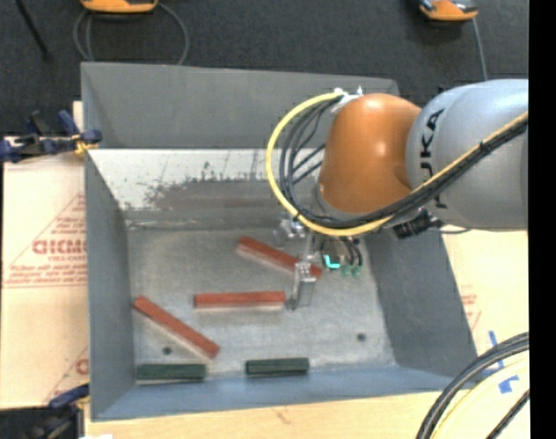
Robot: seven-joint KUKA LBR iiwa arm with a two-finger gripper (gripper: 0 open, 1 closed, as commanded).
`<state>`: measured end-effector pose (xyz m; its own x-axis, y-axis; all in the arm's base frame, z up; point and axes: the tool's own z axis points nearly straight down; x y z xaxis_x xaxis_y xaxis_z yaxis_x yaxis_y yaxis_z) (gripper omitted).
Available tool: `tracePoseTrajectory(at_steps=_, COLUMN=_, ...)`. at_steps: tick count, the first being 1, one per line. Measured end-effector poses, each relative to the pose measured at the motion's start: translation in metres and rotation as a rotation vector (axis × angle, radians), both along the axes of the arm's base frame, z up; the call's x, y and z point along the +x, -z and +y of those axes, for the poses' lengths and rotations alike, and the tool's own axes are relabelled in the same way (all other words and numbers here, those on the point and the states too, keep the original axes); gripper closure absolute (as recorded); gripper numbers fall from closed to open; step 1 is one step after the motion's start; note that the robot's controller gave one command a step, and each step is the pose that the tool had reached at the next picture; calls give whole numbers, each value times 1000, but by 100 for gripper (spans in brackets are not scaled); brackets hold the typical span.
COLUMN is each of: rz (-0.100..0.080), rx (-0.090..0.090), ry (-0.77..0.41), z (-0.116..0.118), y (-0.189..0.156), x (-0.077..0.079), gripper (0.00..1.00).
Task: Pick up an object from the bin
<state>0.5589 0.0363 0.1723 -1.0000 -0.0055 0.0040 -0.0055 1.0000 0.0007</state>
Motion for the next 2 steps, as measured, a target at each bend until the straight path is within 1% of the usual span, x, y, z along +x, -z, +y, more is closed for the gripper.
tracePoseTrajectory(at_steps=1, rz=-6, rx=-1, ry=26, z=-45, y=106, x=61, gripper=0)
tracePoseTrajectory(at_steps=2, rz=-10, rx=0, ry=26, z=-44, y=101, x=62, gripper=100)
